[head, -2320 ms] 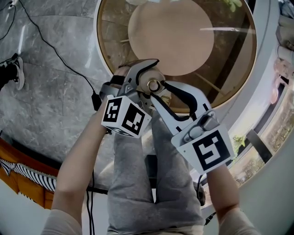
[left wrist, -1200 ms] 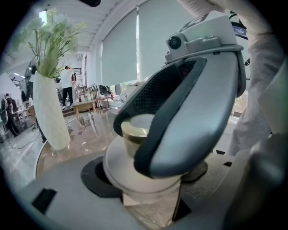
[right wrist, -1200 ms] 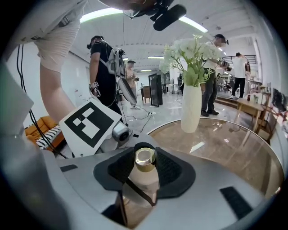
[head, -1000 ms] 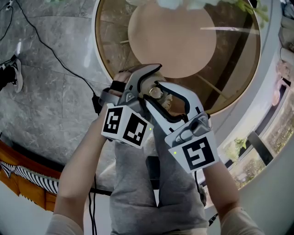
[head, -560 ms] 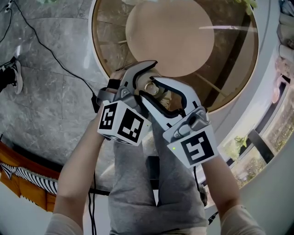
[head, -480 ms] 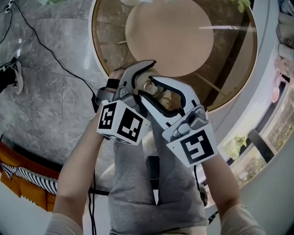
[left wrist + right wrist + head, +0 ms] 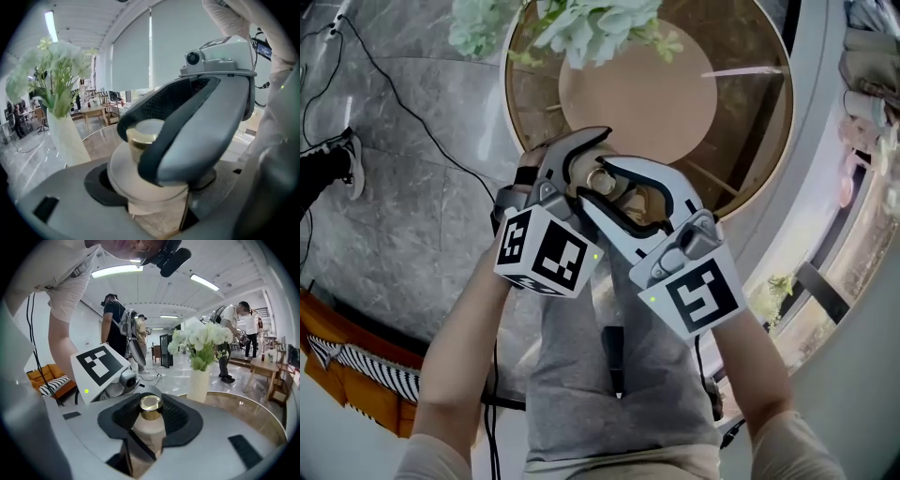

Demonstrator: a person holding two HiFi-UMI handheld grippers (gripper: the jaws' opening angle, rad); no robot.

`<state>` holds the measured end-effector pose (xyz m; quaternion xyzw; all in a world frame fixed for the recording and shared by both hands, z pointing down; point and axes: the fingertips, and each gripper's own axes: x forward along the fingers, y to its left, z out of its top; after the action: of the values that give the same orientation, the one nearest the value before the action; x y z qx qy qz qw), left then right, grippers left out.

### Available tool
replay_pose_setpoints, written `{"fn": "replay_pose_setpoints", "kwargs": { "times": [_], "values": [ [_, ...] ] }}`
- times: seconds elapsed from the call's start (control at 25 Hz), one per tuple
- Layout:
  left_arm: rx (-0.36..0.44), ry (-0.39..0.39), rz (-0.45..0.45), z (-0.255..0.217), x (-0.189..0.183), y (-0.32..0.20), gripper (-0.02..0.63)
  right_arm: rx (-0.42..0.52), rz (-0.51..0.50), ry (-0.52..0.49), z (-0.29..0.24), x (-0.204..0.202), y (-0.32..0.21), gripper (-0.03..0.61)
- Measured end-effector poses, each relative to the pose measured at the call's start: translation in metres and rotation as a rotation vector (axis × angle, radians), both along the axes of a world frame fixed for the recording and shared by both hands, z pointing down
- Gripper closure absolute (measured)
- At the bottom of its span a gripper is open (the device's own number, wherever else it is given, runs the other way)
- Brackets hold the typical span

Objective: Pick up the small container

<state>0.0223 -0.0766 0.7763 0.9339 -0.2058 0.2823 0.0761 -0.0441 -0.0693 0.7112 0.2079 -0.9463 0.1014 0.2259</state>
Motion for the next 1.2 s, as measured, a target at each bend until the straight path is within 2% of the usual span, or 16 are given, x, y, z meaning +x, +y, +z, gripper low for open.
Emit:
{"fn": "replay_pose_setpoints", "kwargs": {
  "times": [0.2,0.72,0.92,1.2],
  "values": [
    [0.03,-0.006,0.022,-0.055,0.0,-0.009,0.265,0.031,0.016,0.007,-0.055,0.0,-0.008,0.439],
    [0.036,-0.021,0.032,-0.214,0.001,-0.015,0.265,0.099,0.016,-0.023,-0.222,-0.002,-0.017,0.439],
    [0.079,-0.039,0.038,-0.279,0.003,-0.014,0.265,0.137,0.032,-0.058,-0.288,0.001,-0.014,0.439],
    [0.087,-0.019,0.028,-0.355,0.003,-0.01,0.265,0.129,0.039,-0.01,-0.363,0.0,-0.009,0.439]
  ]
}}
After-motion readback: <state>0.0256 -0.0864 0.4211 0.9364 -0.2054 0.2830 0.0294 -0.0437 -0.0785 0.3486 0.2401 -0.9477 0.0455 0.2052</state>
